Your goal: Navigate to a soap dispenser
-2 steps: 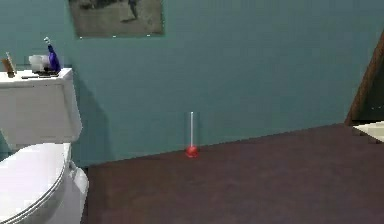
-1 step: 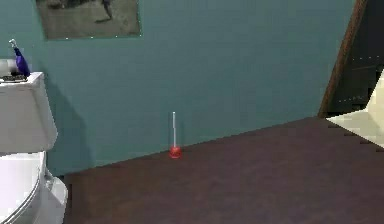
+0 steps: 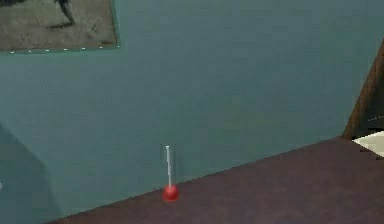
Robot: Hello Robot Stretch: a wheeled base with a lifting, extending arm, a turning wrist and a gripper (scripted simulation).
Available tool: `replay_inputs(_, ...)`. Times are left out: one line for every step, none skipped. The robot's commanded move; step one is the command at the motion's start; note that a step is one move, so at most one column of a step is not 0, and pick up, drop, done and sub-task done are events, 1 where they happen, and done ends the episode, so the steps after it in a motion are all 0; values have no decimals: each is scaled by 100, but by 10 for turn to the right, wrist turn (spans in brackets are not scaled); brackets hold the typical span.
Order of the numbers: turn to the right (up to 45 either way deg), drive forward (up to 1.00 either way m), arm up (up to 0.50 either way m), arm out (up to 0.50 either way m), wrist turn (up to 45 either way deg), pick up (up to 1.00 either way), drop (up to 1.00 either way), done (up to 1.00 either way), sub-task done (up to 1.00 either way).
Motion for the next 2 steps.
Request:
replay_inputs(450, 0, 0, 0, 0, 0, 0, 0, 0)
replay_inputs(210, 0, 0, 0, 0, 0, 0, 0, 0)
